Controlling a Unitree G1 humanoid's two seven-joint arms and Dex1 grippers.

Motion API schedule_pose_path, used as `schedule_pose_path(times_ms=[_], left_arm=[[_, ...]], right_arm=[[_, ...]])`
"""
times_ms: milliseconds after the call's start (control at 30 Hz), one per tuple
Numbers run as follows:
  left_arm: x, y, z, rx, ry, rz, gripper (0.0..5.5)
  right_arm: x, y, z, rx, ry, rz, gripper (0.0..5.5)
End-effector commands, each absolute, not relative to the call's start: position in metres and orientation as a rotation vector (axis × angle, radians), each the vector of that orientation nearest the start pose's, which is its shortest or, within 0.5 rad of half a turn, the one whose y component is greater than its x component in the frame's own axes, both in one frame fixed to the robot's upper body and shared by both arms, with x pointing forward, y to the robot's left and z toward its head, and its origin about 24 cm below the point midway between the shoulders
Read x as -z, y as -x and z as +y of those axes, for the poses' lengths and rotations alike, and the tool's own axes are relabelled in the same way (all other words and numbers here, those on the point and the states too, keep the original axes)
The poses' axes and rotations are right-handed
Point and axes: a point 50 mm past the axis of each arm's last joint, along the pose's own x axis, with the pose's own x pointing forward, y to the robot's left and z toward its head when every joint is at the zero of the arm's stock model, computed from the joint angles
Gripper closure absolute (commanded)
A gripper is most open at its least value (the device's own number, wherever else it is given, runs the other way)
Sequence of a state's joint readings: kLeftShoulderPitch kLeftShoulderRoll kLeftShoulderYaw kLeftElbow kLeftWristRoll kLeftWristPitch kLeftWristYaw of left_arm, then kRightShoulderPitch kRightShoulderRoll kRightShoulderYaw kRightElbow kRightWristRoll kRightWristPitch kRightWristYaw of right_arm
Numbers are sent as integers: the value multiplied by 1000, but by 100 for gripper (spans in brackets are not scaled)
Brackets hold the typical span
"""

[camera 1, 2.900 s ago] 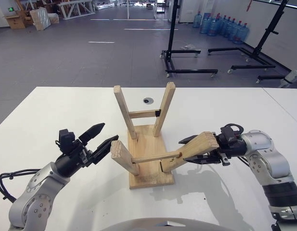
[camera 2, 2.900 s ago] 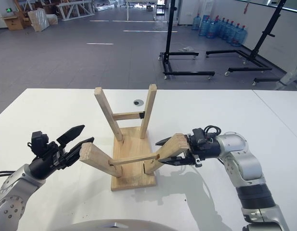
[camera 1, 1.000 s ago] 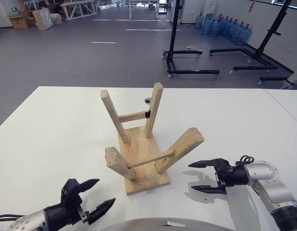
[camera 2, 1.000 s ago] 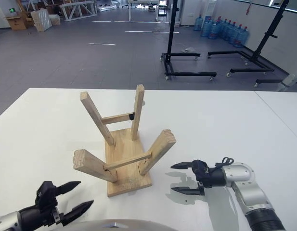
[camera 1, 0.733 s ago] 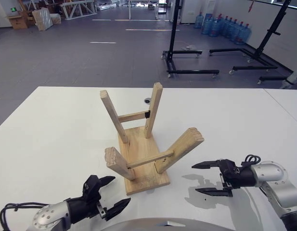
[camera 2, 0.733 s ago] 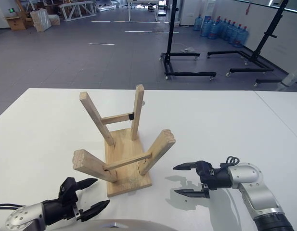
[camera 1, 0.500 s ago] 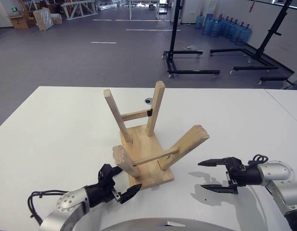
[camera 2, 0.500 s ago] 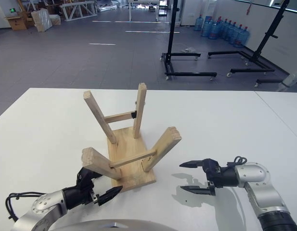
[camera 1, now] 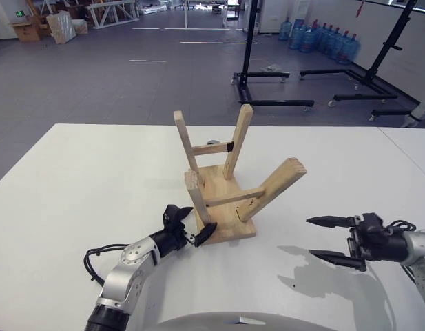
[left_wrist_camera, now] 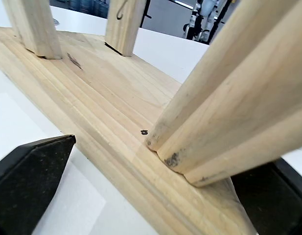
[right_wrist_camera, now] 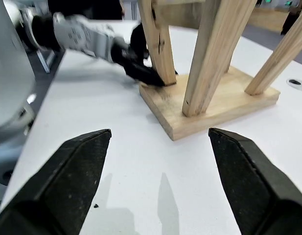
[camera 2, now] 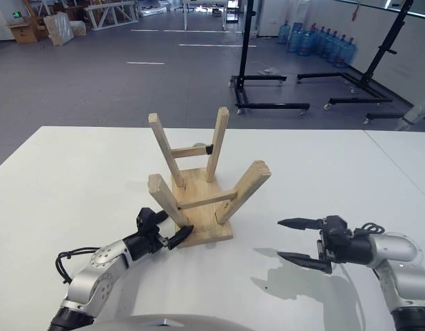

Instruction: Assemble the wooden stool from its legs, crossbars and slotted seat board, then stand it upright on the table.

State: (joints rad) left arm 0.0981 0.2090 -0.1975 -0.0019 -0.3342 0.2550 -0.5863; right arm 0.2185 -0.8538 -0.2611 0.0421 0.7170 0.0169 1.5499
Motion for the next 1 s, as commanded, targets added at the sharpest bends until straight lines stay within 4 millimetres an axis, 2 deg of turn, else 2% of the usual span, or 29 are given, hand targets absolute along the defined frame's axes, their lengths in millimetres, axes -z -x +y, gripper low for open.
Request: schedule_pose_path(times_ms=[33, 200, 267, 300, 400, 433, 467, 500, 533, 600, 700, 833, 1000], left_arm=[[24, -202, 126, 712, 216, 485, 10], [25, -207, 122, 728, 201, 488, 10], [24, -210, 118, 739, 198, 487, 10], [24, -211, 115, 753, 195, 486, 10], [23, -215, 108, 774, 189, 483, 10], [23, -217, 105, 781, 187, 483, 10], [23, -218, 102, 787, 185, 483, 10], [23, -219, 99, 801, 181, 484, 10], [23, -219, 96, 812, 176, 485, 10], [23, -220, 91, 825, 170, 487, 10], [23, -222, 88, 829, 166, 485, 10], [22, -225, 90, 817, 178, 478, 10], [22, -227, 93, 812, 168, 481, 10]], right_arm=[[-149, -170, -296, -1349, -102, 88, 183], [-200, -160, -300, -1412, -218, -75, 183], [-220, -173, -311, -1303, -154, -199, 183], [-227, -189, -323, -1162, -77, -249, 183], [-232, -228, -348, -921, 94, -289, 183], [-194, -265, -269, -957, 142, -213, 183], [-183, -274, -196, -991, 202, -269, 183], [-189, -269, -144, -991, 255, -371, 183], [-197, -264, -114, -957, 295, -466, 183], [-201, -267, -99, -858, 377, -531, 183], [-205, -269, -88, -693, 389, -608, 183], [-208, -274, -87, -523, 417, -649, 183], [-203, -281, -92, -491, 463, -654, 183]])
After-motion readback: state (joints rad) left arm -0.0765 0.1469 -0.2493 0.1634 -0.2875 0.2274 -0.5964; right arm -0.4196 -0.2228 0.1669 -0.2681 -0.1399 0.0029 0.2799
